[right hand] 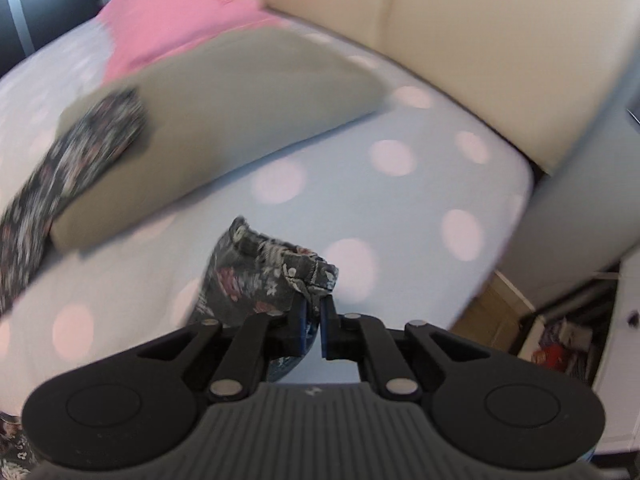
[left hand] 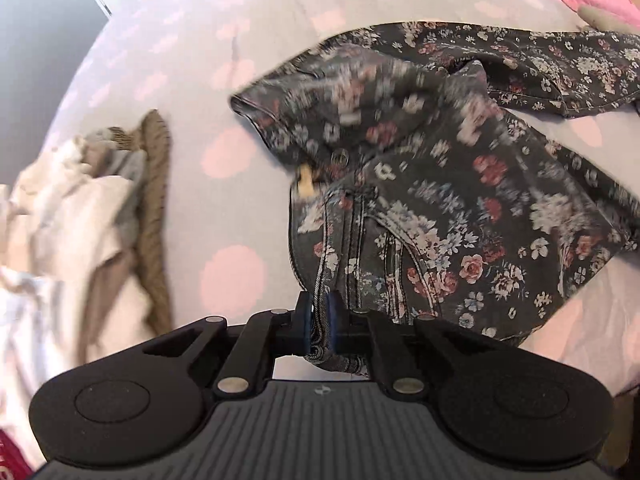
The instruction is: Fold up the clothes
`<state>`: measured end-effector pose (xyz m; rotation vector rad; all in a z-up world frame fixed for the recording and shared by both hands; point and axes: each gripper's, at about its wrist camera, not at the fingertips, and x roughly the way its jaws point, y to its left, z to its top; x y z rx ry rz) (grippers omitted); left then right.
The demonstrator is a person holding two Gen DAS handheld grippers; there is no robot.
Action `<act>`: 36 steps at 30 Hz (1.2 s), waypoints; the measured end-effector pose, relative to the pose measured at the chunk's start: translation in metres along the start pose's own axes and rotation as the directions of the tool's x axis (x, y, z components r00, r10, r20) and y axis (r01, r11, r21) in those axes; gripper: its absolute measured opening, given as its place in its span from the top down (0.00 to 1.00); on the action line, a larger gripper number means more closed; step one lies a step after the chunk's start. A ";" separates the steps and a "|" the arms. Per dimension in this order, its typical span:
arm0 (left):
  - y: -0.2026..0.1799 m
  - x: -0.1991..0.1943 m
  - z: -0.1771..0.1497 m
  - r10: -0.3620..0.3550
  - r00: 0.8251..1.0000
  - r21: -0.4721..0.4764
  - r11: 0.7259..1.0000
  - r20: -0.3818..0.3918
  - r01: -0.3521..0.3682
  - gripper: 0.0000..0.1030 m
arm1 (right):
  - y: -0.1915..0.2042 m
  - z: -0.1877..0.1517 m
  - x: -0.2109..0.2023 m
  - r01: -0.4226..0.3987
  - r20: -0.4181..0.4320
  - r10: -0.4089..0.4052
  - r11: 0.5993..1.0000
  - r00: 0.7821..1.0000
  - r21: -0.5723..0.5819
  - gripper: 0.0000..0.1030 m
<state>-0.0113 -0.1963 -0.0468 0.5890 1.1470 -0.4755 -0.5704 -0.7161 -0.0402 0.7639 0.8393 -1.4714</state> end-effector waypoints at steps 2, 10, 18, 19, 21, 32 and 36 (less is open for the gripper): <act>0.003 -0.008 -0.002 0.022 0.999 0.023 1.000 -0.024 -0.021 0.94 | -0.018 0.008 -0.006 0.019 0.012 -0.020 0.999 1.000 0.037 0.93; 0.000 -0.005 -0.018 0.081 0.990 0.118 0.991 -0.112 -0.068 0.95 | -0.034 0.012 0.035 0.079 -0.050 -0.076 0.995 0.996 0.066 0.93; -0.014 0.004 -0.016 0.074 0.978 0.188 0.982 -0.196 -0.036 0.84 | -0.046 -0.014 0.082 0.154 -0.222 -0.145 0.988 0.964 0.023 0.71; -0.014 0.002 -0.014 0.065 0.978 0.188 0.982 -0.200 -0.027 0.83 | -0.050 -0.014 0.084 0.157 -0.227 -0.146 0.987 0.963 0.033 0.69; -0.016 -0.003 -0.009 0.050 0.979 0.189 0.982 -0.199 -0.011 0.73 | -0.058 -0.015 0.086 0.159 -0.234 -0.143 0.986 0.962 0.052 0.67; -0.044 -0.005 0.035 -0.057 0.996 0.112 0.992 -0.073 0.065 0.63 | -0.054 -0.002 0.100 0.049 -0.141 -0.041 0.997 0.989 0.051 0.56; -0.056 0.006 0.048 -0.093 0.994 0.067 0.993 -0.052 0.097 0.63 | -0.049 0.001 0.113 -0.048 -0.118 0.057 0.996 0.991 0.081 0.57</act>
